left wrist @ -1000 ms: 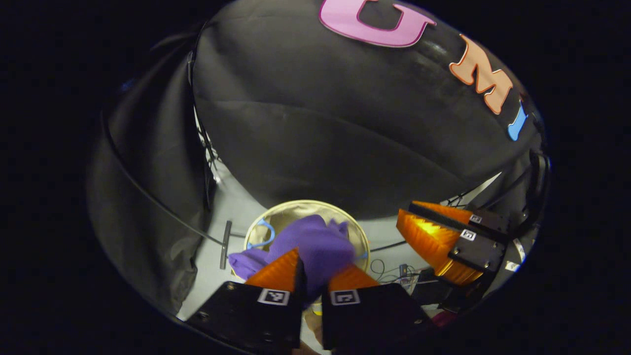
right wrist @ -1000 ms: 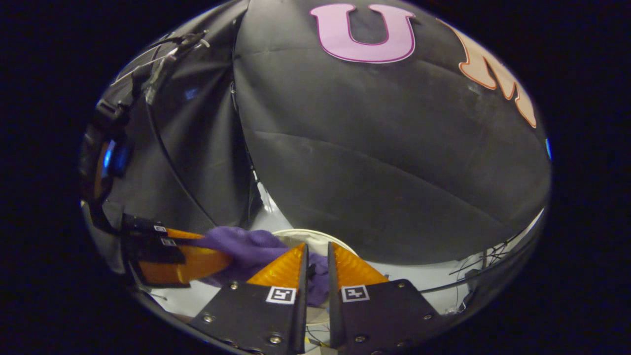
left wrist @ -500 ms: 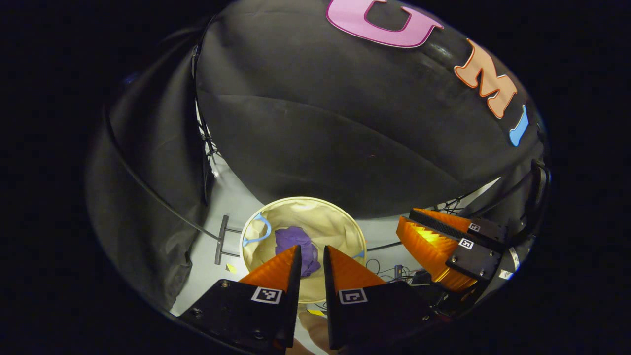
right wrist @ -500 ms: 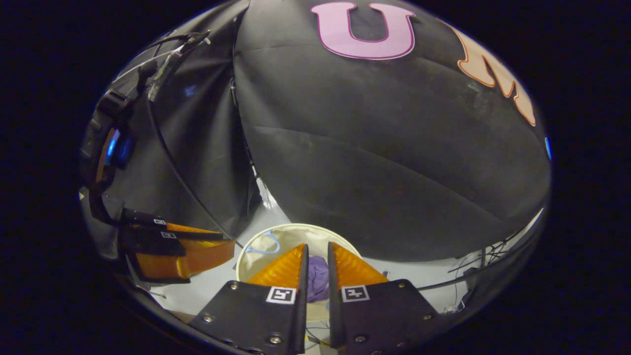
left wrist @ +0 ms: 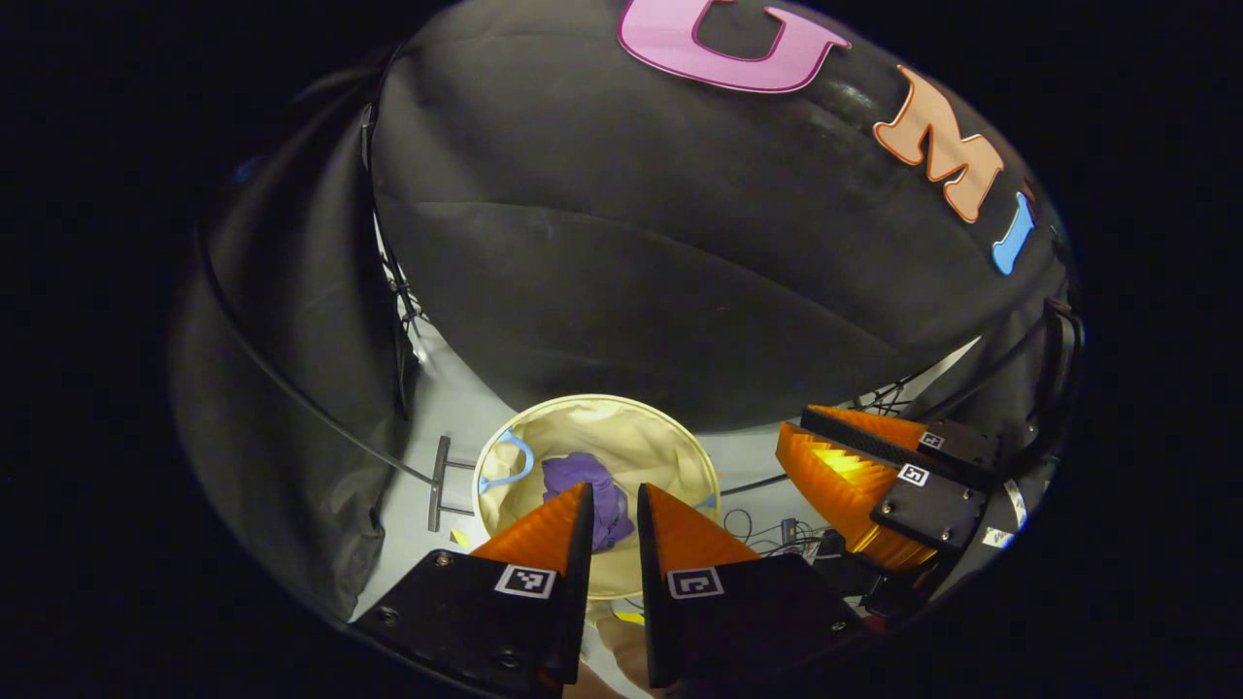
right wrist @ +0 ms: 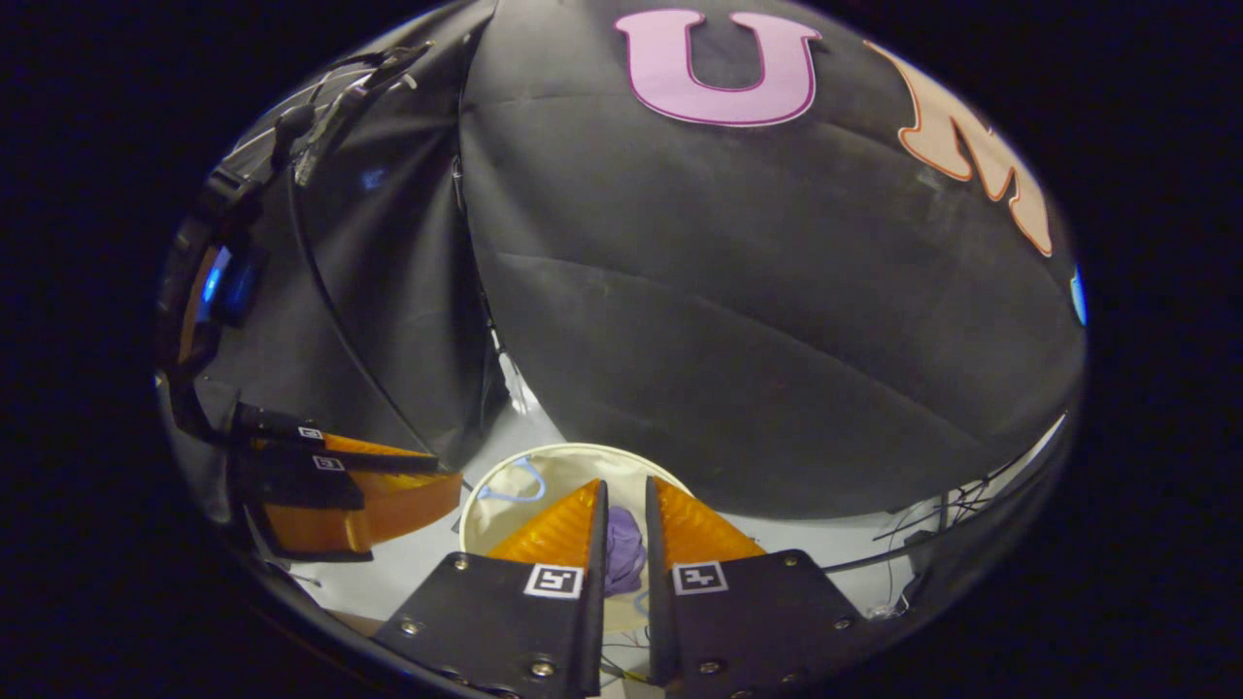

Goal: Grasp the clothes on the hanger with both hands and then place them into the laundry hamper below.

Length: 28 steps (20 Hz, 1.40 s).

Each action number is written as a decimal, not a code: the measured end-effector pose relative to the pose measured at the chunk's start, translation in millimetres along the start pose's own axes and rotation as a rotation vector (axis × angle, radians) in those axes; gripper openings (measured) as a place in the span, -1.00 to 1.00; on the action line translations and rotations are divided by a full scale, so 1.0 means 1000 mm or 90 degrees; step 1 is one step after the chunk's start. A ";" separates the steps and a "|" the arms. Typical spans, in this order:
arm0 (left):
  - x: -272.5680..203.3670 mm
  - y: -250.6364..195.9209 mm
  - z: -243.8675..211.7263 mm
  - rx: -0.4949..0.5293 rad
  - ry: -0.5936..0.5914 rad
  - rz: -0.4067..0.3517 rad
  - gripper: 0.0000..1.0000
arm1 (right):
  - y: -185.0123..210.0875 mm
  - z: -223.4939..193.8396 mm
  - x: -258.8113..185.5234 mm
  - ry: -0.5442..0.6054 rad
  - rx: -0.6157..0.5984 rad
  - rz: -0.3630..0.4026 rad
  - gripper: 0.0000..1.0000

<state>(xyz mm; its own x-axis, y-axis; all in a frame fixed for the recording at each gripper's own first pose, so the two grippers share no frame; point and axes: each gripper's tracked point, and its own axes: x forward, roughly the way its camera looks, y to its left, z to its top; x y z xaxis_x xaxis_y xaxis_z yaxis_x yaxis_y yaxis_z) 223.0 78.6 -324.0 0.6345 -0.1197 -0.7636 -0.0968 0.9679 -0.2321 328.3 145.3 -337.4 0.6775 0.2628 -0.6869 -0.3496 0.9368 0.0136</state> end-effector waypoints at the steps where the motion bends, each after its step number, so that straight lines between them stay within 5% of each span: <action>1: -0.006 -0.004 0.002 0.005 -0.006 -0.004 -0.45 | -0.001 0.001 -0.001 -0.001 0.001 -0.003 -0.61; 15: -0.135 -0.065 0.126 0.131 -0.284 -0.054 -0.46 | -0.062 0.130 -0.151 -0.239 -0.019 -0.139 -0.71; 23: -0.272 -0.085 0.163 0.182 -0.478 -0.063 -0.46 | -0.042 0.179 -0.299 -0.400 0.016 -0.200 -0.63; 26: -0.304 -0.097 0.168 0.198 -0.523 -0.067 -0.63 | -0.036 0.172 -0.341 -0.435 0.031 -0.213 -0.63; 27: -0.317 -0.098 0.166 0.207 -0.532 -0.067 -0.31 | -0.033 0.170 -0.353 -0.442 0.037 -0.217 -0.63; 28: -0.330 -0.102 0.165 0.217 -0.541 -0.064 -0.31 | -0.031 0.167 -0.366 -0.451 0.042 -0.222 -0.63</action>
<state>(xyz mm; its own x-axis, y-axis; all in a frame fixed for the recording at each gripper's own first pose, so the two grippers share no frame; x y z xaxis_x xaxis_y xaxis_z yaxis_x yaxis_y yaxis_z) 150.0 55.9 51.1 0.9906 -0.1354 -0.0185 0.1357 0.9905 0.0201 199.6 58.7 34.5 0.9993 0.0149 -0.0344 -0.0169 0.9981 -0.0592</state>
